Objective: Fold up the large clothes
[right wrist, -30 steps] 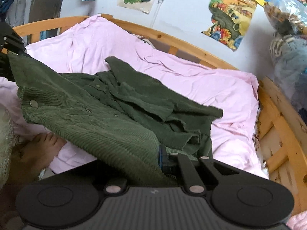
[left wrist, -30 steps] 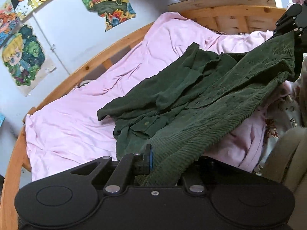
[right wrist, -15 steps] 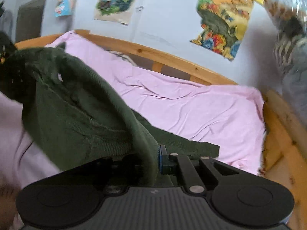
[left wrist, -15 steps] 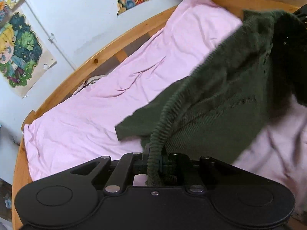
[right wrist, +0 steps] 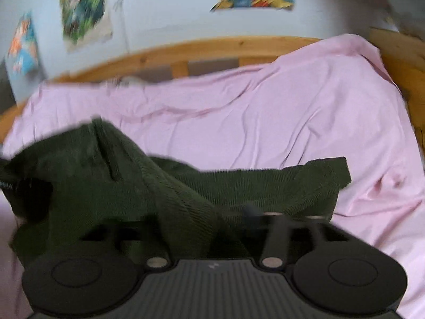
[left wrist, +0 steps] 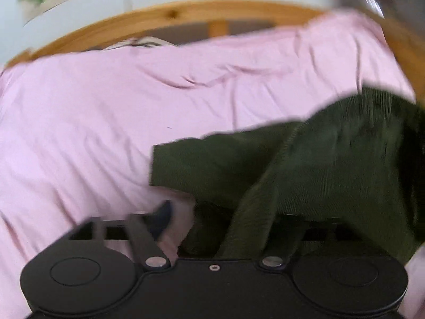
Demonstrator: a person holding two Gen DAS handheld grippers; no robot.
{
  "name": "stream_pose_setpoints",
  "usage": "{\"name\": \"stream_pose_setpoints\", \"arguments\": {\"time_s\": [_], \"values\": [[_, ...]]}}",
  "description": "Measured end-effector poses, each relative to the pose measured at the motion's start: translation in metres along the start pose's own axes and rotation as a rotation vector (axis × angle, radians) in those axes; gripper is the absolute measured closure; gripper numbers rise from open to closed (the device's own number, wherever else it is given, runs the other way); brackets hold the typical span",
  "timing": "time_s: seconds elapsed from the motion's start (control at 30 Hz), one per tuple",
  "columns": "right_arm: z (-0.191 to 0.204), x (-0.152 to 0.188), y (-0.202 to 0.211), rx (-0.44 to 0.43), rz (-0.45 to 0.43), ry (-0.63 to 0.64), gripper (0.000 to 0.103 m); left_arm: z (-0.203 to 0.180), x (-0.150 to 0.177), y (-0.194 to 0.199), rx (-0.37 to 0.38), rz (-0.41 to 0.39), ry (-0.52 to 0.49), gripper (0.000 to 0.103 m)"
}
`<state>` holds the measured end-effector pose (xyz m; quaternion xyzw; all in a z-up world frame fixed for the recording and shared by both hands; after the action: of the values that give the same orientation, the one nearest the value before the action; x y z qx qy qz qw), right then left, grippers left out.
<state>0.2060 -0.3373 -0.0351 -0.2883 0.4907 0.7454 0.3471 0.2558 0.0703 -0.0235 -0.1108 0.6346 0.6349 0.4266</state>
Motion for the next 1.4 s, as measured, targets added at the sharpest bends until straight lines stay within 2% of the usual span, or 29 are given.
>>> {"name": "stream_pose_setpoints", "arguments": {"time_s": [0.03, 0.07, 0.1, 0.2, 0.3, 0.43, 0.57, 0.67, 0.73, 0.8, 0.83, 0.87, 0.9, 1.0, 1.07, 1.13, 1.17, 1.2, 1.27, 1.33, 1.4], "values": [[-0.005, 0.000, 0.006, -0.029, -0.022, -0.025, 0.020, 0.008, 0.003, 0.007, -0.001, -0.035, 0.043, 0.008], [-0.009, 0.000, 0.014, -0.057, -0.042, -0.044, 0.009, 0.015, 0.006, 0.016, -0.002, -0.069, 0.081, 0.005], [-0.013, 0.000, 0.022, -0.079, -0.067, -0.059, 0.003, 0.023, 0.012, 0.027, -0.003, -0.104, 0.119, 0.001], [-0.025, 0.006, 0.050, -0.097, -0.141, -0.053, 0.000, 0.042, 0.027, 0.049, -0.007, -0.161, 0.193, 0.001], [-0.029, 0.018, 0.076, -0.123, -0.175, -0.004, 0.000, 0.046, 0.048, 0.061, -0.015, -0.161, 0.230, 0.001], [-0.018, 0.052, 0.094, -0.076, -0.161, 0.206, 0.000, 0.029, 0.081, 0.052, -0.013, -0.076, 0.212, 0.001], [0.008, 0.090, 0.088, -0.092, -0.107, 0.473, 0.000, 0.006, 0.104, 0.036, 0.017, 0.014, 0.184, 0.001], [0.029, 0.112, 0.075, -0.068, -0.107, 0.673, 0.001, -0.006, 0.108, 0.024, 0.026, 0.056, 0.163, 0.002], [0.036, 0.123, 0.065, -0.038, -0.125, 0.757, 0.014, -0.010, 0.106, 0.021, 0.028, 0.066, 0.147, 0.005], [0.037, 0.126, 0.059, -0.017, -0.121, 0.770, 0.049, -0.011, 0.104, 0.021, 0.035, 0.066, 0.154, 0.008], [0.036, 0.126, 0.058, -0.018, -0.112, 0.745, 0.059, -0.011, 0.104, 0.022, 0.040, 0.070, 0.163, 0.009], [0.033, 0.123, 0.058, -0.030, -0.109, 0.707, 0.084, -0.011, 0.102, 0.022, 0.043, 0.072, 0.169, 0.010], [0.029, 0.117, 0.065, -0.040, -0.122, 0.648, 0.096, -0.010, 0.103, 0.023, 0.046, 0.074, 0.173, 0.010], [0.007, 0.076, 0.086, -0.117, -0.212, 0.359, 0.097, -0.011, 0.103, 0.029, 0.039, 0.076, 0.176, 0.011], [-0.015, 0.045, 0.092, -0.095, -0.297, 0.178, 0.097, -0.010, 0.102, 0.030, 0.037, 0.081, 0.169, 0.011], [-0.049, 0.018, 0.087, -0.019, -0.363, -0.014, 0.096, -0.009, 0.100, 0.032, 0.026, 0.085, 0.155, 0.011], [-0.069, 0.010, 0.079, 0.042, -0.373, -0.105, 0.090, -0.009, 0.099, 0.033, 0.020, 0.083, 0.153, 0.011], [-0.084, 0.008, 0.072, 0.085, -0.359, -0.166, 0.067, -0.008, 0.098, 0.034, 0.015, 0.082, 0.155, 0.011], [-0.110, 0.014, 0.063, 0.134, -0.323, -0.286, 0.042, -0.005, 0.097, 0.034, 0.010, 0.078, 0.171, 0.011], [-0.116, 0.025, 0.067, 0.100, -0.324, -0.303, 0.036, -0.004, 0.100, 0.034, 0.012, 0.077, 0.192, 0.011], [-0.112, 0.035, 0.076, 0.080, -0.323, -0.259, 0.020, -0.003, 0.104, 0.035, 0.013, 0.080, 0.201, 0.011]]}}
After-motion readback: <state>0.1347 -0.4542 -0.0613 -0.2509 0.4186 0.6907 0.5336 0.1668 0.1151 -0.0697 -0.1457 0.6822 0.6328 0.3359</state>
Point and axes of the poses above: each gripper's, at about its wrist camera, not at the fingertips, and y roughly against the way its jaws point, z to its left, x to its underside, the point moved 3 cm from there along -y, roughly the way its jaws point, and after that the axes turned 12 degrees about -y, right-handed, at the moved point
